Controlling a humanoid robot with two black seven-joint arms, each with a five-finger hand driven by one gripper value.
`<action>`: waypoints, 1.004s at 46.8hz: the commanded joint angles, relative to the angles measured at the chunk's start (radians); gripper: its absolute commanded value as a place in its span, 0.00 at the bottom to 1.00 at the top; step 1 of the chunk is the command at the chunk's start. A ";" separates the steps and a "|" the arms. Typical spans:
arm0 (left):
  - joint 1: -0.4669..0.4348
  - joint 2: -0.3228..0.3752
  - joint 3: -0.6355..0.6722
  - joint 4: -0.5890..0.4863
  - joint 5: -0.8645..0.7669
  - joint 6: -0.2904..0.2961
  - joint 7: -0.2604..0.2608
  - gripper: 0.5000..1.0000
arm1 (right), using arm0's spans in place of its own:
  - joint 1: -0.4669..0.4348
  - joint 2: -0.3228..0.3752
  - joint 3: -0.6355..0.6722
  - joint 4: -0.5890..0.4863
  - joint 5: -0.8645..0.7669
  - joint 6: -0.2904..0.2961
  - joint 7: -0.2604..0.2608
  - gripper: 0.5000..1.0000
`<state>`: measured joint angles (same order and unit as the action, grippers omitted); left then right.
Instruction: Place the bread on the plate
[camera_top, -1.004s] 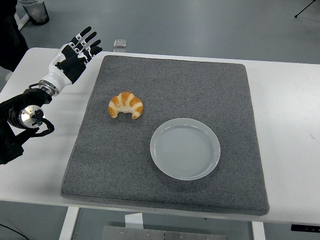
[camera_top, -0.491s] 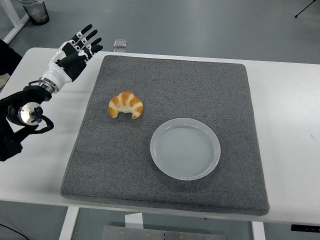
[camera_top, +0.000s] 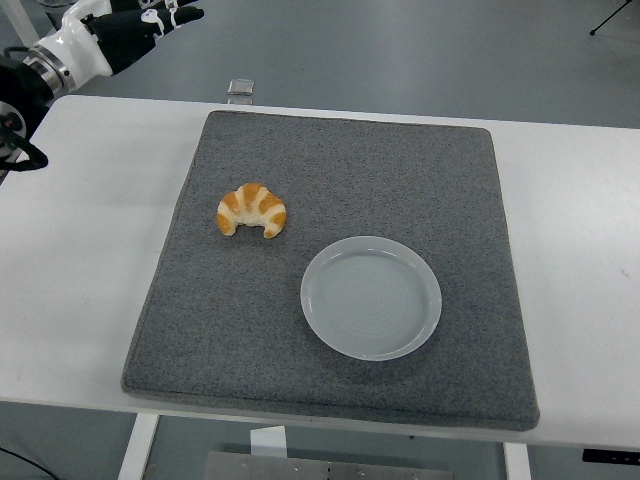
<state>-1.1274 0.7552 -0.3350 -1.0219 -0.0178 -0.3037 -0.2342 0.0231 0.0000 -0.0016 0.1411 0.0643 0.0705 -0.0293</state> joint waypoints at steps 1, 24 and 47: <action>-0.075 0.012 0.076 -0.001 0.087 0.001 -0.001 0.89 | 0.000 0.000 0.000 0.000 0.000 0.000 0.000 0.90; -0.080 0.072 0.159 -0.208 0.883 0.028 -0.001 0.89 | 0.000 0.000 0.000 0.000 0.000 0.000 -0.001 0.91; 0.043 -0.008 0.226 -0.198 1.079 0.253 -0.025 0.89 | 0.000 0.000 0.000 0.000 0.000 0.000 -0.001 0.90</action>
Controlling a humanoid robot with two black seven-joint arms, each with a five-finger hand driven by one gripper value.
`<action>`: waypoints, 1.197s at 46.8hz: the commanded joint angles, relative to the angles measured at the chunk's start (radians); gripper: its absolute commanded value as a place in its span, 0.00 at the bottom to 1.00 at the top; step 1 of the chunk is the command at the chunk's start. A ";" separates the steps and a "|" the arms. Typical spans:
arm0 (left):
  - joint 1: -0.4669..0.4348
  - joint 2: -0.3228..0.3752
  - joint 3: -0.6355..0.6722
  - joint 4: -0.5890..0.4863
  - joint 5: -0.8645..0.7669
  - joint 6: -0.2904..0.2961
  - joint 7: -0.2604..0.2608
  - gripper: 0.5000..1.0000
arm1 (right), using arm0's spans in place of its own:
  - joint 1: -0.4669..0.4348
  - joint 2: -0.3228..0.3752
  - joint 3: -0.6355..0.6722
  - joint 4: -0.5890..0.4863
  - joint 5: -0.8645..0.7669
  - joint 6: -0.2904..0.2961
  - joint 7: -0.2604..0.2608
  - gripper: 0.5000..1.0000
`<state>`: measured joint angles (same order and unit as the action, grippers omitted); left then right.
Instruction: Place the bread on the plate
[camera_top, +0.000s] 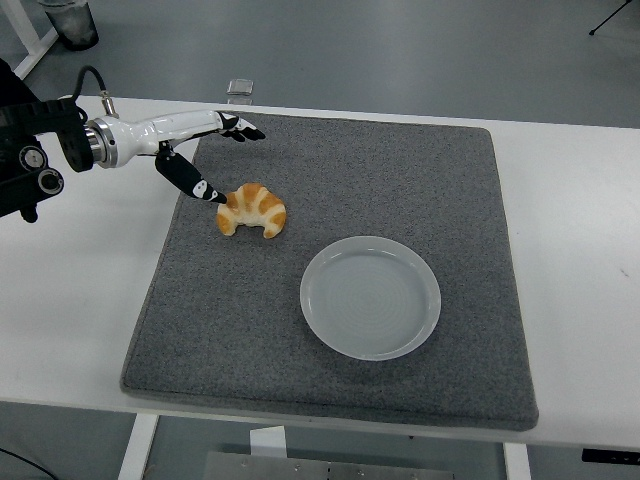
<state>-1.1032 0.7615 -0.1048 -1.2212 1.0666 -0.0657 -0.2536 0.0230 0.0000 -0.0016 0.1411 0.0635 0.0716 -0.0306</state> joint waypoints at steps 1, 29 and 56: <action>0.025 -0.021 -0.004 0.003 -0.005 0.023 -0.007 0.89 | 0.000 0.000 0.000 0.000 0.001 -0.001 0.000 0.91; 0.103 -0.156 0.005 0.169 0.007 0.107 -0.056 0.89 | 0.000 0.000 0.000 0.000 -0.001 -0.001 0.000 0.90; 0.125 -0.203 0.005 0.223 0.007 0.116 -0.082 0.89 | 0.000 0.000 0.000 -0.002 0.001 -0.004 0.000 0.91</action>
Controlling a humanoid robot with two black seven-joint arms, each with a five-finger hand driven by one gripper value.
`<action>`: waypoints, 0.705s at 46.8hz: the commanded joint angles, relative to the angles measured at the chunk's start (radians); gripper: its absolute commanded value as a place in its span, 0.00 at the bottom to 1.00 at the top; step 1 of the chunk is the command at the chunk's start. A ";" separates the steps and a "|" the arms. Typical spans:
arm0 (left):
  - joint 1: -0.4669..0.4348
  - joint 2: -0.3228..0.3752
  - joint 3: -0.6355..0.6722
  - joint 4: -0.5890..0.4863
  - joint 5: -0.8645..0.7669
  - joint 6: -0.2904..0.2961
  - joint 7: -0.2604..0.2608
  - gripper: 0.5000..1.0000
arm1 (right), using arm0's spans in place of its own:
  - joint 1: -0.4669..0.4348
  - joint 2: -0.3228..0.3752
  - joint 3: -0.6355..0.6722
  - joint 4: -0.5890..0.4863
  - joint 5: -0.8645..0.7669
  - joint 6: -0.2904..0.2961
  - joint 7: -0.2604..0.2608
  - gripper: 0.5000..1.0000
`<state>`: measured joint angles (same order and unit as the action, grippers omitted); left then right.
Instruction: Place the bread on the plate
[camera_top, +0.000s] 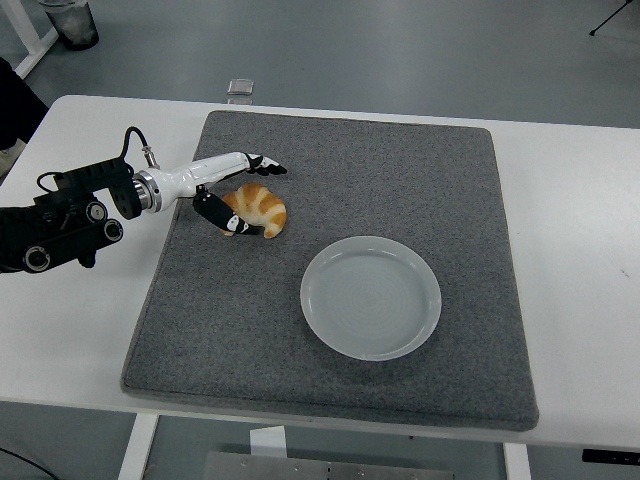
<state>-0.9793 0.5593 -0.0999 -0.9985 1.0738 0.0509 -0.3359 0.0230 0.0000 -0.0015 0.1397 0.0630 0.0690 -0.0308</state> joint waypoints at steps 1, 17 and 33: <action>0.002 -0.001 0.000 0.000 0.000 0.001 -0.002 0.89 | 0.000 0.000 0.000 0.000 0.000 0.000 0.000 0.90; 0.037 -0.053 0.005 0.081 0.003 0.050 -0.069 0.81 | 0.000 0.000 -0.002 -0.002 0.001 -0.002 0.000 0.90; 0.036 -0.061 0.000 0.084 -0.002 0.058 -0.072 0.35 | 0.000 0.000 -0.002 -0.003 0.001 -0.002 0.000 0.90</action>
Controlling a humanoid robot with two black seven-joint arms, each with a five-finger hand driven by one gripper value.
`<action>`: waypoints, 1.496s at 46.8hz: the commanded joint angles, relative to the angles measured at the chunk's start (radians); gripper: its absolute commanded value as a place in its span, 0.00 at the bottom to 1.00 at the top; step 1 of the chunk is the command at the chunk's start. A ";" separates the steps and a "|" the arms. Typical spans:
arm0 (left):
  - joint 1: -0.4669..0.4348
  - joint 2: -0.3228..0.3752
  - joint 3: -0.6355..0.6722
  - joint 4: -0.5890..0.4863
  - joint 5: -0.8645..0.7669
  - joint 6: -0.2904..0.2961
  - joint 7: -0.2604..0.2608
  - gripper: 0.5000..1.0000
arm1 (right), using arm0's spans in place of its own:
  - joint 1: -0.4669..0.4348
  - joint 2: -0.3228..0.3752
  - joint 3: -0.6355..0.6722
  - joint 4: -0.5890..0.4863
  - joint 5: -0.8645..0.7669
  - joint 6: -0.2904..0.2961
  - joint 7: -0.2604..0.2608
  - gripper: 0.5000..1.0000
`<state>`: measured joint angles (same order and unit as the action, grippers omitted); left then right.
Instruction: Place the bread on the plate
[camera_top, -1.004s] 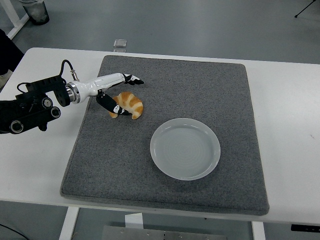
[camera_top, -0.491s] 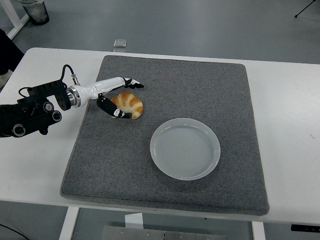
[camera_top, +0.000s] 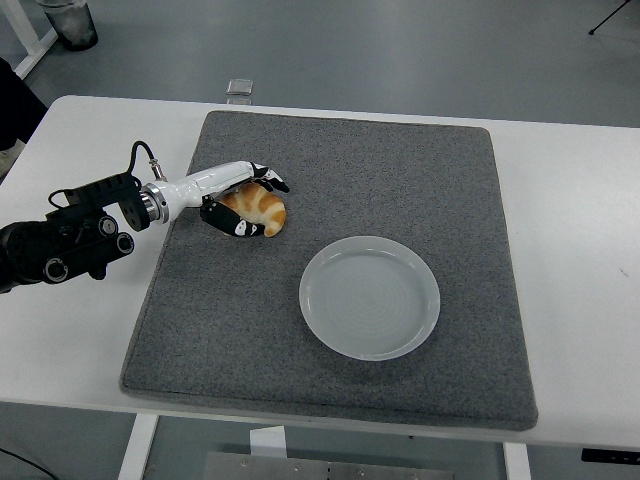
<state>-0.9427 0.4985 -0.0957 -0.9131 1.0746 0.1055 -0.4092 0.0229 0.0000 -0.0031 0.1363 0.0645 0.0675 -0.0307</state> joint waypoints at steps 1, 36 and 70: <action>-0.002 0.000 -0.001 0.000 -0.002 0.003 0.001 0.30 | 0.000 0.000 0.000 0.000 0.000 0.000 0.000 0.90; -0.025 0.021 -0.010 0.010 -0.012 0.040 0.003 0.00 | 0.000 0.000 0.002 0.000 0.000 0.000 0.000 0.90; -0.407 0.180 0.060 0.132 0.001 -0.038 0.003 0.00 | 0.000 0.000 0.000 0.000 0.000 0.000 0.000 0.90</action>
<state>-1.3053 0.6840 -0.0513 -0.7730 1.0767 0.0765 -0.4082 0.0233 0.0000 -0.0025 0.1366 0.0644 0.0675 -0.0307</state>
